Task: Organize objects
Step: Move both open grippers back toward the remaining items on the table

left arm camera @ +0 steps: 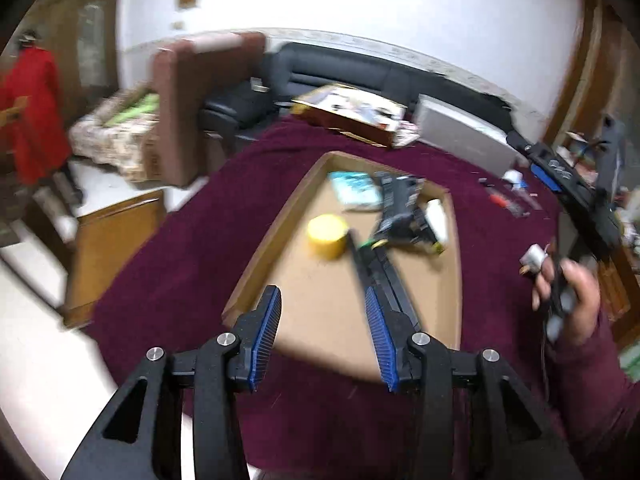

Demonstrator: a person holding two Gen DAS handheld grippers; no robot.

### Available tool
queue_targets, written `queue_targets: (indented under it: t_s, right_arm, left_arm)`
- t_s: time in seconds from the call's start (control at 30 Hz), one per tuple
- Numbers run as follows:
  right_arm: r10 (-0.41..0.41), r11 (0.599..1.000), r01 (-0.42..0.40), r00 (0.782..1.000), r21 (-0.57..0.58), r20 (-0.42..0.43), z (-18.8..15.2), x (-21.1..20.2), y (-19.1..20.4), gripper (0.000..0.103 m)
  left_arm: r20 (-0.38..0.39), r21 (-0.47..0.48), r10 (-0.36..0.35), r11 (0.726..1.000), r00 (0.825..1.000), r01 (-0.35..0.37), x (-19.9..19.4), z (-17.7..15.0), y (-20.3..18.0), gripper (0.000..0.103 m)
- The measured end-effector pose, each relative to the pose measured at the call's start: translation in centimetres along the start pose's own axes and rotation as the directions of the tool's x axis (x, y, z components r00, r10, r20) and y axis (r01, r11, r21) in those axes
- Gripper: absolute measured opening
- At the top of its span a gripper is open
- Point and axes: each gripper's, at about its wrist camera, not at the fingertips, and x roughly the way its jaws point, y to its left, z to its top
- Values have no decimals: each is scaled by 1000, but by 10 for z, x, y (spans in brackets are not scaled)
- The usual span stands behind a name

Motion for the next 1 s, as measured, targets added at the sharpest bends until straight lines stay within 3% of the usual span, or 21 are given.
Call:
queue_targets:
  t_s: [0.13,0.27,0.37,0.47,0.6,0.87,1.0]
  right_arm:
    - [-77,996,80,994,39,-78,-24,33,-32,88]
    - [-107,994,109,984,6,-139,-42,43,-38,88]
    - [-128,991,124,982,-42,-141,-46,42,-35,88]
    - [-145,988,137,982,-69,-119,-49,37,-31,88]
    - [-182,981,175,980,-88,-77,-48,30,-31,88]
    - [-213,973,201,971,-115,-105,-49,36,-30,88]
    - [-194,979,185,975,-82,-112,-47,37,-34,88]
  left_arm:
    - [53,-167,165,974,985,-154,-51,-30,22,39]
    - [92,-318,321,906,943,-277,-109,-63,36,40]
    - [118,-347,389,878,914,-329,-138,-81,36,46]
    - [157,-337,410,878,899,-341,-156,-90,36,47]
    - [181,-323,389,891,903,-319,-158,-91,37,47]
    - [176,-306,381,897,908,-318,-160,-93,35,47]
    - [184,-222,313,937,932,-271,-141,-67,8,48]
